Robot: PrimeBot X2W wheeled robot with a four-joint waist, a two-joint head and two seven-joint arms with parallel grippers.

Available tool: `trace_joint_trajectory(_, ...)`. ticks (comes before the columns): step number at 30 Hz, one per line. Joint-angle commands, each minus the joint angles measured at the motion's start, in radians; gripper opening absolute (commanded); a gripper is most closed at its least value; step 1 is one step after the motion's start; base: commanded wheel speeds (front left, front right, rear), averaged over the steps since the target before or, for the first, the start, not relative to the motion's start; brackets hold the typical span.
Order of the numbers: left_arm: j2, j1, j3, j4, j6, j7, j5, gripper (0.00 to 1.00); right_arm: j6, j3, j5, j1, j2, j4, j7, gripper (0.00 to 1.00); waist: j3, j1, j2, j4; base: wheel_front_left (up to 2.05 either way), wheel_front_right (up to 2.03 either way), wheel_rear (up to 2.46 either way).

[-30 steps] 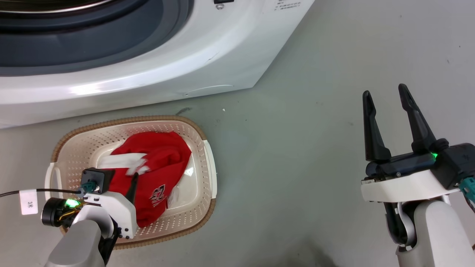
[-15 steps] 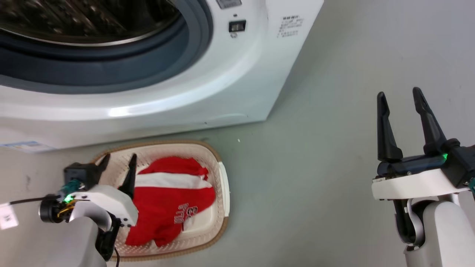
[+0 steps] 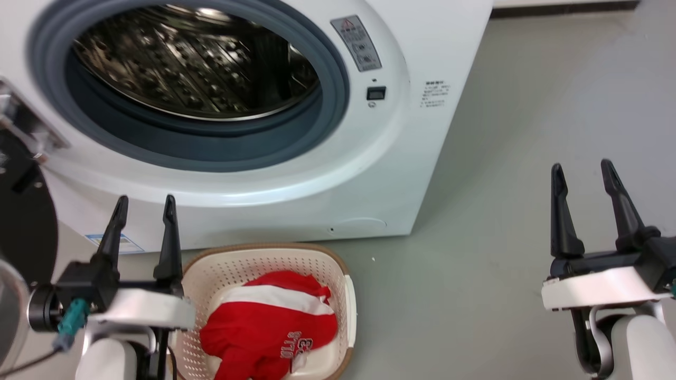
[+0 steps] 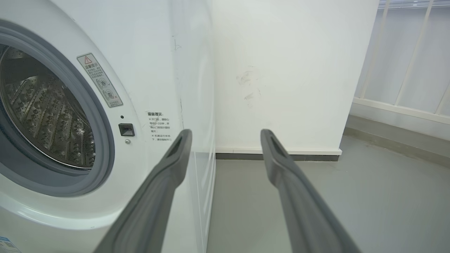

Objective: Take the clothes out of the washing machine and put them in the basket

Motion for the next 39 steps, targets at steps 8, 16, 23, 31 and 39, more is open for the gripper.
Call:
trace_joint_trajectory(8, -0.076, 0.137, 0.039, -0.118, 0.013, -0.002, 0.082, 1.0, -0.001, 0.004, 0.006, 0.081, 0.001, -0.005, -0.002, 1.0, -0.093, 0.0001, 0.0, 0.037, 0.0, 0.0, 0.0)
trace_joint_trajectory(16, -0.114, 0.22, 0.042, -0.138, 0.013, -0.002, 0.12, 1.0, -0.001, 0.008, 0.016, 0.14, 0.001, -0.006, -0.002, 1.0, -0.128, 0.0001, 0.0, 0.026, 0.0, 0.0, 0.0)
trace_joint_trajectory(23, -0.123, 0.234, 0.04, -0.15, 0.013, -0.002, 0.143, 1.0, -0.001, 0.019, 0.021, 0.157, 0.001, 0.001, -0.002, 1.0, -0.141, 0.0001, 0.0, 0.014, 0.0, 0.0, 0.0)
trace_joint_trajectory(31, -0.128, 0.235, 0.049, -0.157, 0.009, -0.002, 0.155, 1.0, -0.001, 0.023, 0.025, 0.146, 0.001, 0.007, -0.002, 1.0, -0.143, 0.0001, 0.0, 0.004, 0.0, 0.0, 0.0)
trace_joint_trajectory(39, -0.132, 0.234, 0.057, -0.159, 0.008, -0.002, 0.158, 1.0, -0.001, 0.024, 0.028, 0.14, 0.001, 0.011, -0.002, 1.0, -0.145, 0.0001, 0.0, -0.001, 0.0, 0.0, 0.0)
